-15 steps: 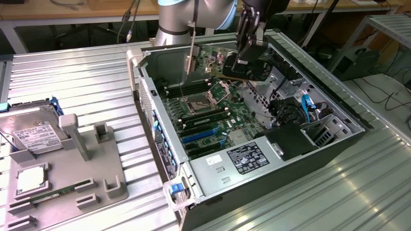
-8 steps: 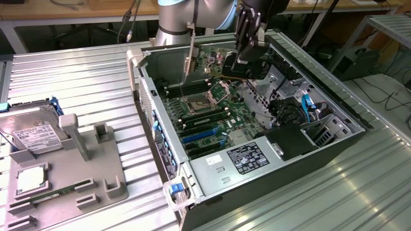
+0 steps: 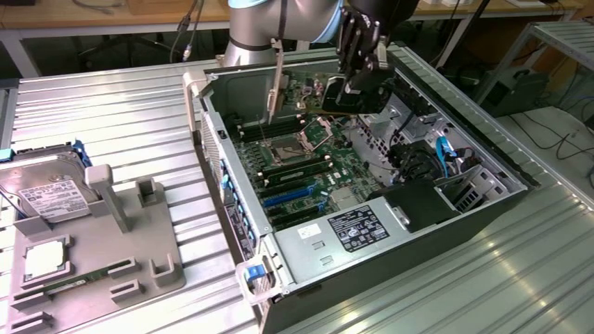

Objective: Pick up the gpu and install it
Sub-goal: 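Insert the gpu into the slot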

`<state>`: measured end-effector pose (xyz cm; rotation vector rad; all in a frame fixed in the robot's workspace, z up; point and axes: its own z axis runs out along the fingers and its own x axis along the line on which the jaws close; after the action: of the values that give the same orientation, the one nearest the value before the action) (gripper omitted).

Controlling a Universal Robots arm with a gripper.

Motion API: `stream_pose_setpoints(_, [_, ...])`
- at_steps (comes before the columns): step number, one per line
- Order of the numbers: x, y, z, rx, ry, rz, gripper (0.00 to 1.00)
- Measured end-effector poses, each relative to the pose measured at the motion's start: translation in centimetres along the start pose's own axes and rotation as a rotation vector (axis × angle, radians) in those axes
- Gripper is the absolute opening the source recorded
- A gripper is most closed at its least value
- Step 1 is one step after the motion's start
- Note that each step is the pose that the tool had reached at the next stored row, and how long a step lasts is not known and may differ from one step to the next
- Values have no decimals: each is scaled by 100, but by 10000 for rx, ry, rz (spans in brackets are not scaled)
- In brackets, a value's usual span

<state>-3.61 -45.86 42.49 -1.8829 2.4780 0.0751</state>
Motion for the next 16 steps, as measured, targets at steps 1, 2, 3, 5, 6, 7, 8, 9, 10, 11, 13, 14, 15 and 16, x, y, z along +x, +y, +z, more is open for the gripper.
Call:
stream_pose_setpoints(1, [0, 0, 4, 29, -8, -84, 28])
stream_pose_setpoints(2, [0, -1, 7, 53, -13, -238, 28])
stream_pose_setpoints(3, [0, -1, 10, 43, -10, -497, 28])
stream_pose_setpoints(5, [0, -2, 14, 21, -4, -922, 28])
stream_pose_setpoints(6, [0, -5, 15, 11, -6, -1075, 28])
stream_pose_setpoints(7, [-1, -6, 17, 5, -9, -1173, 28])
stream_pose_setpoints(8, [-1, -7, 20, -3, -11, -1309, 28])
stream_pose_setpoints(9, [-1, -9, 21, -10, -9, -1443, 28])
stream_pose_setpoints(10, [-2, -10, 23, -25, -3, -1722, 28])
stream_pose_setpoints(11, [-2, -12, 24, -34, -1, -1889, 28])
stream_pose_setpoints(13, [-2, -12, 25, -47, 2, -2142, 28])
stream_pose_setpoints(14, [-2, -12, 25, -50, 2, -2201, 28])
stream_pose_setpoints(15, [-2, -13, 30, -34, -3, -2226, 28])
stream_pose_setpoints(16, [-3, -5, 36, 51, -15, -2233, 28])
